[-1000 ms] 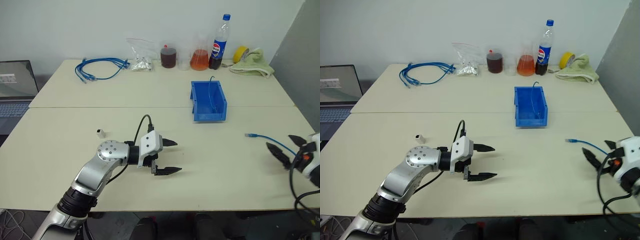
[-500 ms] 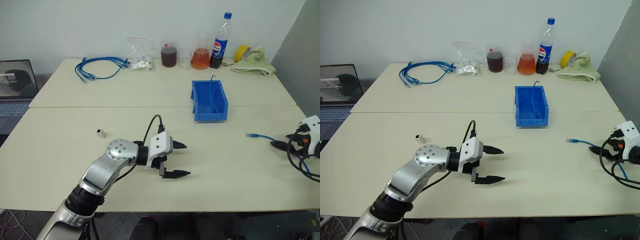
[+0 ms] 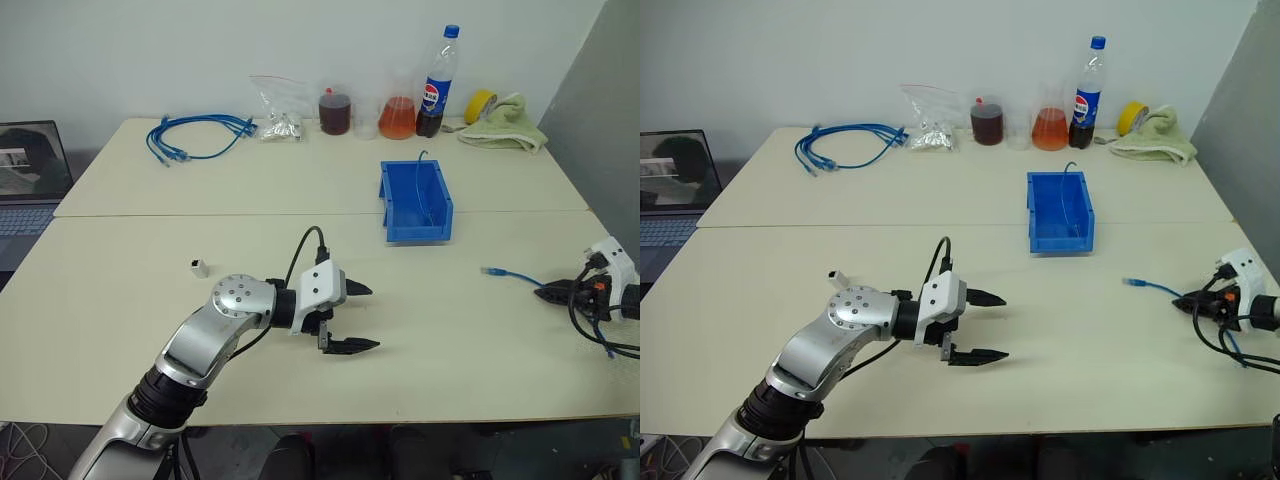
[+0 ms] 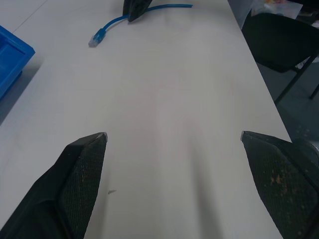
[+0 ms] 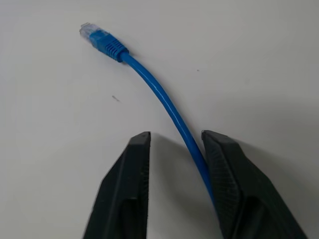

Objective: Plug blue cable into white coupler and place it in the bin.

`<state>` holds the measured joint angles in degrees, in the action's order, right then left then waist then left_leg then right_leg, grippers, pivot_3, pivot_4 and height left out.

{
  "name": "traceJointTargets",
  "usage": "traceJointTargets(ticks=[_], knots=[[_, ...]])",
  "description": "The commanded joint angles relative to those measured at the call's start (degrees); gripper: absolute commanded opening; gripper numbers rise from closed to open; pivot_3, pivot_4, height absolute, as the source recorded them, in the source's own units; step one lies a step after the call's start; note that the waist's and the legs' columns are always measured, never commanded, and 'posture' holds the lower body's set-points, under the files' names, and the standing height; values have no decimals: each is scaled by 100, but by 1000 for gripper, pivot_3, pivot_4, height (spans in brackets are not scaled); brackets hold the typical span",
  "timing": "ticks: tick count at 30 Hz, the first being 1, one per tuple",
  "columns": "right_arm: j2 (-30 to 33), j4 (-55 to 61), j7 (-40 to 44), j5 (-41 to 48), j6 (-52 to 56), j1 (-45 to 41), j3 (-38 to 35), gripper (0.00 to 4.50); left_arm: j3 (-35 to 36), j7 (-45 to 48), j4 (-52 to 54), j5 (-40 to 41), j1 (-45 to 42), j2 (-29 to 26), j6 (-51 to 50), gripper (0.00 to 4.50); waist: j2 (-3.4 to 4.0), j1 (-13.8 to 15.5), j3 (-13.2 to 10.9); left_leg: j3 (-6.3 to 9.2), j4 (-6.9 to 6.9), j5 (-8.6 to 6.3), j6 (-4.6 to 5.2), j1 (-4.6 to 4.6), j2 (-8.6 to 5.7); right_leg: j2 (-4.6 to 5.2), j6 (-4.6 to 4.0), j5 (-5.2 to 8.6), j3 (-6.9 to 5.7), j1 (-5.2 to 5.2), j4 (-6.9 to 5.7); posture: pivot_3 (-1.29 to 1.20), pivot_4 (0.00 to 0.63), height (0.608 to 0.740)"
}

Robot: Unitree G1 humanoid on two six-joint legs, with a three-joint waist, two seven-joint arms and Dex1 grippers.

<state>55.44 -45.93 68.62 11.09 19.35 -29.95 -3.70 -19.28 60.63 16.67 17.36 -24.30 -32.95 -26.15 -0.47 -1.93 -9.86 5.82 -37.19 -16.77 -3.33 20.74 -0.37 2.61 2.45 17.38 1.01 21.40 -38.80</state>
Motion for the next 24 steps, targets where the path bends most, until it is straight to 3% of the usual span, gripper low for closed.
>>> traceJointTargets(ticks=[1,4,11,18,21,24], knots=[[-128,197,-40,-344,-506,212,255,685,120,-9,223,31,-59,-52,-6,4500,0,-6,0,0,0,0,0,-1,0,0,0,0,0,0,0,0,150,740],[-187,188,-153,-468,-854,199,266,35,103,-12,187,17,-77,-48,5,4500,-1,-10,1,0,-1,0,-1,-3,1,0,0,0,0,-1,-2,0,150,740],[-267,559,-3,-620,-1437,275,372,35,122,2,126,-17,-40,-92,59,4500,-4,-46,1,-1,-7,1,-1,-7,5,-5,1,0,2,-4,-7,0,150,740],[-182,2418,477,-444,-1476,522,613,35,483,62,75,-20,369,-635,151,4500,4,-120,-3,0,0,0,-1,-6,10,-11,0,0,6,5,-11,0,150,740],[-495,3360,471,-538,-1382,361,1022,35,1115,-180,121,88,842,-950,49,4500,4,-132,-3,3,-3,0,0,-3,6,-5,0,0,4,6,-11,0,150,740],[-825,3720,431,-660,-1268,160,1371,35,1547,-514,237,257,1063,-925,-199,4500,3,-110,-5,18,-1,0,0,1,10,-8,0,0,-1,12,-11,0,150,740]])
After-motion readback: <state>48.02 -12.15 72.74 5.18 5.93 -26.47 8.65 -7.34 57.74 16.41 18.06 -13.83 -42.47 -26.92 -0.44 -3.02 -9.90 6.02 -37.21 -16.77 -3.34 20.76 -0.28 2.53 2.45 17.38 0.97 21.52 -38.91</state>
